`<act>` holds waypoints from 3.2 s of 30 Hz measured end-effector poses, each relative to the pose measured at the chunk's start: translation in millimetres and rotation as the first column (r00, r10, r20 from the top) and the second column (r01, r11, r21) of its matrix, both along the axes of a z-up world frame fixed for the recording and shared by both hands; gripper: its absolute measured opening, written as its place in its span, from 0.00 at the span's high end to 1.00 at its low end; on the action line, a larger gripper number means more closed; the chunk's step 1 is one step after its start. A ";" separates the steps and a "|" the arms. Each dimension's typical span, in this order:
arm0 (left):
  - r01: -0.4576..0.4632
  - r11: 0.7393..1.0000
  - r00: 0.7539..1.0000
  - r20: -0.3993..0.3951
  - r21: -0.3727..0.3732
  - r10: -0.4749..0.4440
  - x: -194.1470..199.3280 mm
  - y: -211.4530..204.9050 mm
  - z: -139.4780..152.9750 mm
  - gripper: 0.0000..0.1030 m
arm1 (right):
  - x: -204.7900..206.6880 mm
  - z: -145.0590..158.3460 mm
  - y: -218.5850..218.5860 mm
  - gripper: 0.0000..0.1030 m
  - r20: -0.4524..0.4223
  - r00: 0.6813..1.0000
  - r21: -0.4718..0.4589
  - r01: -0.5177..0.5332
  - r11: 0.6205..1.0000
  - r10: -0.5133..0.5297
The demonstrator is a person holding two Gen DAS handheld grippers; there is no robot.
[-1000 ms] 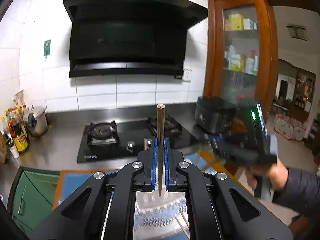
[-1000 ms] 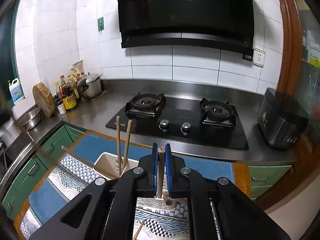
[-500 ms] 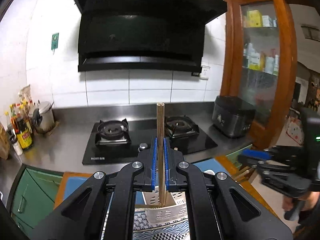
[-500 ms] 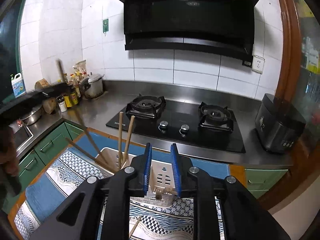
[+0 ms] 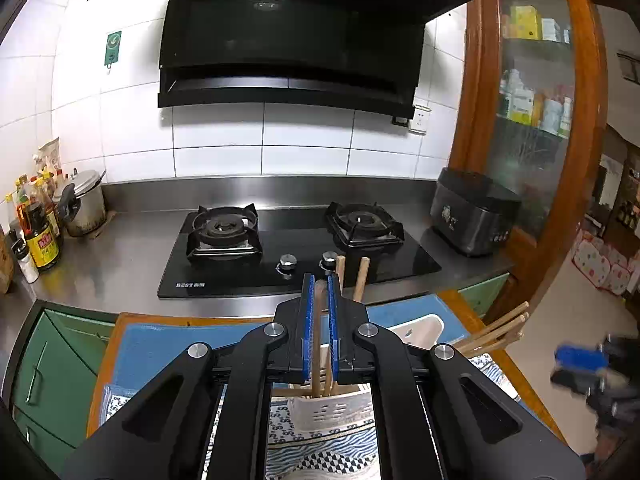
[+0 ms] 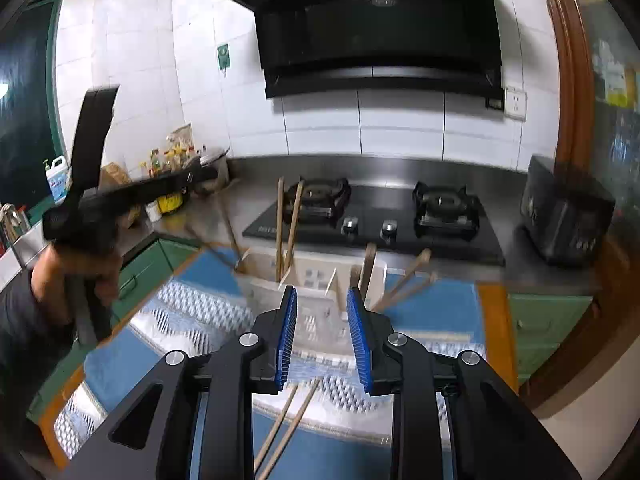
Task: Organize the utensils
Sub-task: 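Open the right tool over the holder while the left tool releases its chopstick inside, then lower the right tool and close it on a chopstick while the left tool approaches another, then close the left tool on the last loose chopstick while the right tool lifts its own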
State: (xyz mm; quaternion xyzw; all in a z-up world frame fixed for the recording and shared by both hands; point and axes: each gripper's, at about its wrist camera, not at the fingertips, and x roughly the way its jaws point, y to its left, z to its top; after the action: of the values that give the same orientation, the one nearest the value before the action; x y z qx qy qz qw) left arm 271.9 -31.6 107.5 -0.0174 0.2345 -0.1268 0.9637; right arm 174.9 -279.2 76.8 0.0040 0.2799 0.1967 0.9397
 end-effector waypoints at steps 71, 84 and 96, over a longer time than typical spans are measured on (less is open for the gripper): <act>0.091 0.988 0.900 -0.414 -0.121 -0.134 -203.8 -40.0 -203.3 0.81 | -104.1 -179.8 14.2 0.94 -0.369 0.916 -0.053 0.150 0.987 -0.159; 0.069 0.992 0.853 -0.509 -0.110 -0.116 -188.1 -79.7 -240.5 0.81 | -119.1 -148.8 -0.7 0.94 -0.285 0.945 -0.041 0.154 0.987 -0.160; 0.056 0.998 0.872 -0.487 0.000 -0.049 -188.3 -94.3 -247.1 0.89 | -121.0 -141.0 2.7 0.93 -0.265 0.952 -0.035 0.151 0.988 -0.155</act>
State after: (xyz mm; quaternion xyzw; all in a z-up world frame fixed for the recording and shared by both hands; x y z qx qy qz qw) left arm 83.6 -126.0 -139.6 -0.0355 0.4704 -0.1429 0.8701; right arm 53.9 -276.5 -64.2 0.0454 0.4040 0.1188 0.9059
